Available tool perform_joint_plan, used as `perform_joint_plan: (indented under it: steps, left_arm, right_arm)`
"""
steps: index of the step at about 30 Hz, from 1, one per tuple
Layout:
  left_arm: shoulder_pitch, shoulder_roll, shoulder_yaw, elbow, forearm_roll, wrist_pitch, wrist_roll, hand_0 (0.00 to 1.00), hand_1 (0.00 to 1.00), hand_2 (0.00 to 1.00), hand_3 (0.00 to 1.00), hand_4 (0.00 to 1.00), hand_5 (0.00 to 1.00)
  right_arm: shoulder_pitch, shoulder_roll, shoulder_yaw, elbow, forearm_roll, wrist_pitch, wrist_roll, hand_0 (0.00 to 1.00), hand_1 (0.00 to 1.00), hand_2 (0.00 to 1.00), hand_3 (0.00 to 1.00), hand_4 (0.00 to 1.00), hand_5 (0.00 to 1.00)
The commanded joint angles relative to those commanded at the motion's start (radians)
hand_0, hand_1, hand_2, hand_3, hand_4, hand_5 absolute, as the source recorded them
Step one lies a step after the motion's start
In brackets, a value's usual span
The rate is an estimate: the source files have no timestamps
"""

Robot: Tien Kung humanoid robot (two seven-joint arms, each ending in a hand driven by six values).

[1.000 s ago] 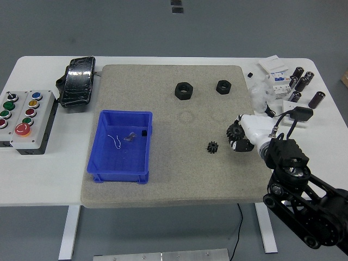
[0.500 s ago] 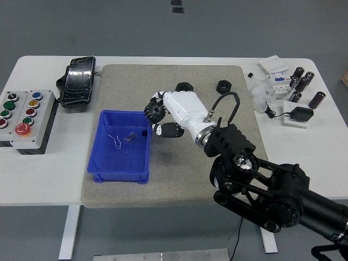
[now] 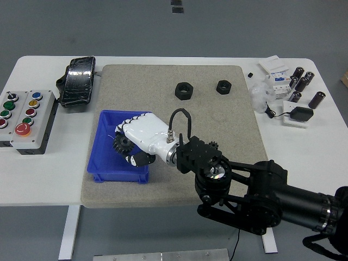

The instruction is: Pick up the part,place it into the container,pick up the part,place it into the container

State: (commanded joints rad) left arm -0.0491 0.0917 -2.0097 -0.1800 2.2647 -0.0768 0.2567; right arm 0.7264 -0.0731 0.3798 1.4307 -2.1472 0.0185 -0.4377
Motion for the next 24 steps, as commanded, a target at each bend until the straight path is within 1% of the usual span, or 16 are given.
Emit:
perform_joint_plan:
  steps: [1,2,7,8,13,14,16,19,20,22,24]
  left_arm:
    - [-0.001,0.0,0.002,0.0,-0.002,0.0,-0.001,0.646,0.536,0.552,0.615,0.673,0.275]
    - [-0.001,0.0,0.004,0.0,-0.003,0.0,-0.001,0.646,0.536,0.552,0.616,0.673,0.276]
    - [-0.001,0.0,0.003,0.0,-0.001,-0.001,-0.001,0.646,0.536,0.552,0.616,0.673,0.276]
    - [-0.001,0.0,0.003,0.0,0.0,-0.001,-0.001,0.646,0.536,0.551,0.614,0.673,0.276]
    - [0.0,0.0,0.002,0.0,0.001,-0.001,-0.001,0.646,0.536,0.551,0.614,0.673,0.276]
    - [0.0,0.0,0.001,0.0,0.002,-0.001,-0.001,0.645,0.536,0.551,0.614,0.671,0.275]
    - [0.001,0.0,0.0,0.0,0.003,-0.001,-0.001,0.645,0.536,0.551,0.614,0.671,0.275]
    - [0.001,-0.001,0.0,0.0,0.003,-0.001,-0.002,0.645,0.536,0.551,0.614,0.671,0.275]
    - [0.001,-0.001,0.001,0.0,0.003,-0.002,-0.002,0.645,0.535,0.55,0.612,0.666,0.275]
    - [0.001,-0.001,0.001,0.0,0.002,-0.001,-0.002,0.645,0.535,0.55,0.612,0.666,0.275]
    - [0.001,-0.002,0.001,0.0,0.002,-0.001,-0.002,0.645,0.535,0.55,0.612,0.666,0.275]
  right_arm:
    - [-0.001,0.001,-0.001,-0.005,-0.008,0.001,-0.003,0.724,0.788,0.813,0.735,0.56,0.23]
    - [-0.002,0.002,-0.001,-0.008,-0.013,0.001,-0.005,0.73,0.798,0.821,0.745,0.698,0.279]
    - [-0.005,0.001,0.006,-0.013,-0.024,-0.002,-0.014,0.73,0.798,0.821,0.745,0.698,0.279]
    - [-0.006,0.001,0.007,-0.014,-0.024,-0.001,-0.016,0.731,0.808,0.833,0.816,0.804,0.341]
    - [-0.012,0.001,0.007,-0.02,-0.017,0.011,-0.029,0.731,0.808,0.833,0.816,0.804,0.341]
    - [-0.012,0.001,0.007,-0.019,-0.015,0.013,-0.03,0.745,0.818,0.871,0.877,0.884,0.388]
    - [-0.014,-0.001,0.011,-0.017,-0.013,0.012,-0.032,0.745,0.818,0.871,0.877,0.884,0.388]
    - [-0.025,-0.009,0.041,-0.004,-0.002,-0.009,-0.031,0.745,0.818,0.871,0.877,0.884,0.388]
    - [-0.031,-0.014,0.055,0.001,0.004,-0.019,-0.03,0.723,0.803,0.859,0.878,0.885,0.401]
    - [-0.053,-0.029,0.096,0.016,0.006,-0.042,-0.035,0.723,0.803,0.859,0.878,0.885,0.401]
    - [-0.084,-0.053,0.147,0.029,-0.004,-0.057,-0.052,0.723,0.803,0.859,0.878,0.885,0.401]
